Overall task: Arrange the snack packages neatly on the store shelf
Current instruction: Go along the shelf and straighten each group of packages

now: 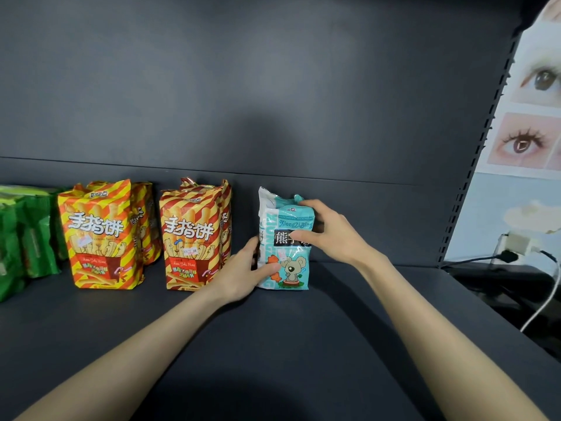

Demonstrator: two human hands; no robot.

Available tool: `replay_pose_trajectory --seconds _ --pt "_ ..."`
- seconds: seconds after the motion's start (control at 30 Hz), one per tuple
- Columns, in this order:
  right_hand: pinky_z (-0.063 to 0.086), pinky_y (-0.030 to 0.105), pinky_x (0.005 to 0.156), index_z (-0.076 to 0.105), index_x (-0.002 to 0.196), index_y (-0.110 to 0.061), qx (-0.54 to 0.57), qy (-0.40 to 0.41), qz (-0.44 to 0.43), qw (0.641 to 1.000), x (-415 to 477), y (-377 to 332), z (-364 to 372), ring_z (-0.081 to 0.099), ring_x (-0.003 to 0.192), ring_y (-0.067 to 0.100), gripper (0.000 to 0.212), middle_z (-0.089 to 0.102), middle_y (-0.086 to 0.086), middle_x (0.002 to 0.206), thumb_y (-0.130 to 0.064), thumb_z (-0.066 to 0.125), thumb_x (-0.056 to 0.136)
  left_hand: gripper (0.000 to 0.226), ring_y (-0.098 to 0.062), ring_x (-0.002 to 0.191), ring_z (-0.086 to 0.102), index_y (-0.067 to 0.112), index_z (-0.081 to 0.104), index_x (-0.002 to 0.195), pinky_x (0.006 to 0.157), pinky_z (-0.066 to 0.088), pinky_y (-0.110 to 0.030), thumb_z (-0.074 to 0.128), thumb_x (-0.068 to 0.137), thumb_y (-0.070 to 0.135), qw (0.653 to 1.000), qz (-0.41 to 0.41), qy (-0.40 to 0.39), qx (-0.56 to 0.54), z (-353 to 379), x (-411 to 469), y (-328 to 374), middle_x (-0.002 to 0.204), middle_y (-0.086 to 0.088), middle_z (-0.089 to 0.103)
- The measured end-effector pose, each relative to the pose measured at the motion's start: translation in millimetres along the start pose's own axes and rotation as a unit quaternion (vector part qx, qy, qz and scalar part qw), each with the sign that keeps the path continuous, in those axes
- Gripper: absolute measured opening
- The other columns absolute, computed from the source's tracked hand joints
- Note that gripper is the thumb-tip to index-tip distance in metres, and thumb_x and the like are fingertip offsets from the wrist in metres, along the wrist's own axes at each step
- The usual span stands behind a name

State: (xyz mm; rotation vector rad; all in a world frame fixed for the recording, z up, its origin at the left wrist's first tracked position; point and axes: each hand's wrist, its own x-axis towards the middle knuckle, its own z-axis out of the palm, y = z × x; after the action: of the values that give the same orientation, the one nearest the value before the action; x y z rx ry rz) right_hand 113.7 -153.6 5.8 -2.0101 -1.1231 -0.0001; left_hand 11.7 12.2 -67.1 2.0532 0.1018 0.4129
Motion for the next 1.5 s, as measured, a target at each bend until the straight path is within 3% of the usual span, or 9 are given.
replay_pose_trajectory --seconds 0.13,0.3,0.53,0.7,0.87,1.0,1.33,1.5 --pt "0.05 0.033 0.096 0.032 0.141 -0.019 0.012 0.003 0.0 1.0 -0.2 -0.4 2.5 0.059 0.108 0.009 0.067 0.062 -0.003 0.125 -0.018 0.068 0.085 0.073 -0.011 0.114 0.06 0.02 0.028 0.143 0.097 0.051 -0.039 0.07 0.083 0.021 1.0 -0.007 -0.011 0.006 -0.4 0.0 -2.2 0.129 0.002 0.06" --pt "0.043 0.019 0.089 0.002 0.15 -0.025 0.054 0.006 0.016 0.998 -1.0 -1.4 5.7 0.055 0.104 0.0 0.093 0.058 -0.005 0.132 -0.016 0.068 0.085 0.07 -0.01 0.112 0.061 0.02 0.03 0.141 0.098 0.05 -0.04 0.07 0.083 0.02 1.0 -0.002 -0.004 0.008 -0.6 0.3 -3.9 0.128 0.002 0.06" --pt "0.043 0.009 0.078 0.016 0.148 -0.022 0.029 0.001 0.003 1.0 1.1 1.1 8.0 0.052 0.104 -0.003 0.078 0.056 -0.004 0.134 -0.019 0.065 0.087 0.068 -0.009 0.112 0.061 0.022 0.029 0.142 0.097 0.051 -0.038 0.067 0.085 0.018 1.0 0.009 0.008 0.013 0.9 -2.0 -3.2 0.129 0.003 0.06" --pt "0.047 0.013 0.079 0.022 0.144 -0.021 0.038 0.002 0.0 0.999 0.0 2.2 9.5 0.055 0.104 0.001 0.07 0.058 -0.002 0.132 -0.018 0.064 0.088 0.072 -0.009 0.112 0.06 0.022 0.024 0.145 0.097 0.051 -0.037 0.066 0.086 0.019 1.0 0.01 0.011 0.021 1.7 -3.2 -1.3 0.131 0.002 0.059" --pt "0.046 0.029 0.096 0.013 0.148 -0.02 0.04 -0.005 0.016 0.999 0.6 4.5 5.9 0.053 0.112 0.003 0.087 0.058 -0.005 0.131 -0.022 0.071 0.082 0.084 -0.008 0.112 0.06 0.024 0.015 0.148 0.095 0.052 -0.033 0.069 0.084 0.018 1.0 0.006 -0.001 0.022 2.0 -3.6 -0.4 0.129 0.005 0.059" --pt "0.048 0.034 0.098 0.008 0.149 -0.023 0.037 -0.028 0.026 0.999 0.4 5.9 2.2 0.055 0.112 0.007 0.102 0.056 -0.005 0.132 -0.015 0.078 0.075 0.084 -0.007 0.111 0.06 0.026 0.017 0.146 0.095 0.051 -0.029 0.071 0.082 0.016 0.999 0.009 0.0 0.036 2.9 -3.4 -0.6 0.128 0.005 0.059" --pt "0.051 0.029 0.093 0.026 0.142 -0.023 0.036 -0.027 0.018 0.999 -0.1 6.0 1.9 0.058 0.11 0.005 0.084 0.059 -0.007 0.126 -0.015 0.077 0.076 0.079 -0.003 0.107 0.059 0.024 0.02 0.145 0.085 0.051 -0.015 0.069 0.084 0.016 0.999 0.012 0.018 0.048 5.4 -2.5 0.7 0.129 0.005 0.059" --pt "0.048 0.022 0.087 0.017 0.147 -0.02 0.015 -0.02 0.026 0.999 -0.2 1.8 1.4 0.055 0.107 0.004 0.094 0.057 -0.003 0.131 -0.014 0.077 0.075 0.074 -0.008 0.109 0.062 0.021 0.026 0.14 0.092 0.053 -0.026 0.071 0.082 0.017 0.998 0.001 0.022 0.065 4.4 -1.6 -0.4 0.127 0.002 0.062"
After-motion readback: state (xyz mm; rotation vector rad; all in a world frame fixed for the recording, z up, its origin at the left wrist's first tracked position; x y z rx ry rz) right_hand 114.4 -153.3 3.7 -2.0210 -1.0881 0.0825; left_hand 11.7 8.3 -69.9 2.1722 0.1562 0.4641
